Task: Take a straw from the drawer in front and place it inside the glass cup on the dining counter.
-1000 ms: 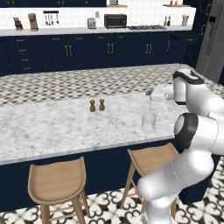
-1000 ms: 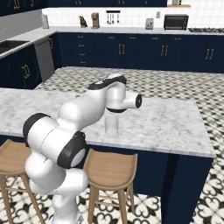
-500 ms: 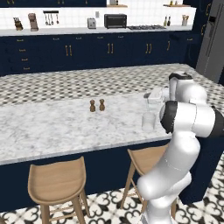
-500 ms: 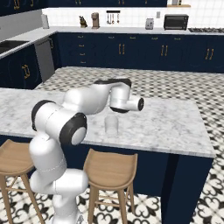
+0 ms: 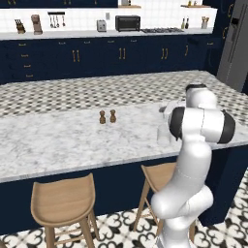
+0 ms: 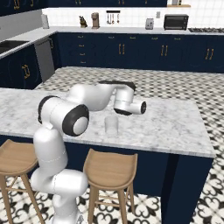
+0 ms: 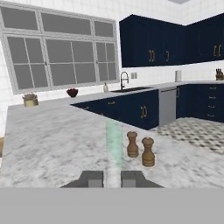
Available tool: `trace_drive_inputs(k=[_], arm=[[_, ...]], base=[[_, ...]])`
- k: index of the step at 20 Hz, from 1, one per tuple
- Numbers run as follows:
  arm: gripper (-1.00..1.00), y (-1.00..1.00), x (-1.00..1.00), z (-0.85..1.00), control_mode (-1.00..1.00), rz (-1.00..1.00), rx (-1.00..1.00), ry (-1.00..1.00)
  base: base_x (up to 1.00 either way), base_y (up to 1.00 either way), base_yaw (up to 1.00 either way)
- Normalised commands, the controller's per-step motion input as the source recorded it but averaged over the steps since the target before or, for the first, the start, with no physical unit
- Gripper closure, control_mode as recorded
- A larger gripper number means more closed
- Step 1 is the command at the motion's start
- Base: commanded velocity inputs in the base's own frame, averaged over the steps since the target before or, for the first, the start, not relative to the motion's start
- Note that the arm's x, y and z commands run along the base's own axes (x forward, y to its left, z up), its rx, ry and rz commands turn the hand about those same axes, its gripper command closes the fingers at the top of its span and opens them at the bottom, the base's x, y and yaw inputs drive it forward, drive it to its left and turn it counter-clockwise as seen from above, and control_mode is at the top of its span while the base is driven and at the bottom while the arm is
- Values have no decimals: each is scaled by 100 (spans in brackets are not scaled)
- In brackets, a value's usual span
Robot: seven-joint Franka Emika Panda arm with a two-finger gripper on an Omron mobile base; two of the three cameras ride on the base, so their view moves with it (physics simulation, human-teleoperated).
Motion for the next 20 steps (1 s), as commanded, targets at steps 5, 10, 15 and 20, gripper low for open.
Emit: trace_drive_inputs(k=[5, 10, 15, 20], arm=[[100, 0, 25, -33, -100, 0, 0, 0], [100, 0, 48, -24, -100, 0, 0, 0], [100, -1, 23, -24, -100, 0, 0, 0], [100, -27, -38, -6, -100, 0, 0, -1]], base=[[0, 0, 0], [0, 0, 0], [0, 0, 0], [0, 0, 0]])
